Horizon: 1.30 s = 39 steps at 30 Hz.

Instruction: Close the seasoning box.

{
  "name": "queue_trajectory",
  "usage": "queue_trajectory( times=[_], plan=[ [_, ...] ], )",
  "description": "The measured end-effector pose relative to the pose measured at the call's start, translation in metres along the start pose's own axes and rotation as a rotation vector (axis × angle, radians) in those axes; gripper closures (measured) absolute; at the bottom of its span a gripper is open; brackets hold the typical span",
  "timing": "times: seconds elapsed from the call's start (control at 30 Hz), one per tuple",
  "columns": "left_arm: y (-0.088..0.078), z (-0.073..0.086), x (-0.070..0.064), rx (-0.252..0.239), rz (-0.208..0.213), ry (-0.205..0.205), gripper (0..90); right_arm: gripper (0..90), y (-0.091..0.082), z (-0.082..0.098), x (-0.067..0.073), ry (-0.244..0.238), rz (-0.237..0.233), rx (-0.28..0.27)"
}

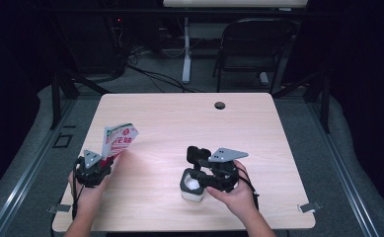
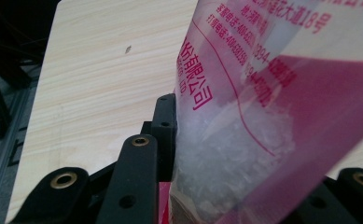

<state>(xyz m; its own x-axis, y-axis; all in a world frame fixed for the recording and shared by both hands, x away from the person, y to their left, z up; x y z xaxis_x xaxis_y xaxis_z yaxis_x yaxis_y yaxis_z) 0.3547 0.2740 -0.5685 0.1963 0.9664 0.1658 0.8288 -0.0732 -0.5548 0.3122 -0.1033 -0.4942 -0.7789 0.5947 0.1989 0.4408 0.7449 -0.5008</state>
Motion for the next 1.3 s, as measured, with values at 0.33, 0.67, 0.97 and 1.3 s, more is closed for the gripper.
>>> queue_trajectory(
  times=[0.33,0.67,0.97,1.3],
  plan=[
    [0.007,0.011,0.007,0.045,-0.059,0.006,71.4,47.5,0.002,-0.001,0.000,-0.007,-0.004,0.001],
    [0.009,0.013,0.010,0.052,-0.032,-0.043,67.7,47.5,0.002,0.000,0.002,-0.008,-0.007,0.001],
    [0.005,0.010,0.012,-0.003,0.016,-0.102,52.5,47.5,0.003,0.001,0.002,-0.018,-0.006,0.011],
    [0.005,0.008,0.006,-0.044,0.066,-0.091,35.7,47.5,0.004,0.001,0.002,-0.020,-0.004,0.013]
  ],
)
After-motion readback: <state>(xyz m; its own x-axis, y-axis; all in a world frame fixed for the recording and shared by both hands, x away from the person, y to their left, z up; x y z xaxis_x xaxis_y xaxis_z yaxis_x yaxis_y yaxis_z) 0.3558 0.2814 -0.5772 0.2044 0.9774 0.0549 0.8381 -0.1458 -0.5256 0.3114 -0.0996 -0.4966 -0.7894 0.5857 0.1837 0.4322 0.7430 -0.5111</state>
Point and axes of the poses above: each handheld gripper's, and its own axes: y roughly forward along the jaws, z roughly out of its underside, x roughly to its left, the point moved 3 cm from there along y, roughly forward along the jaws, and after that the axes turned 6 degrees about -z, right-handed, at the moved point
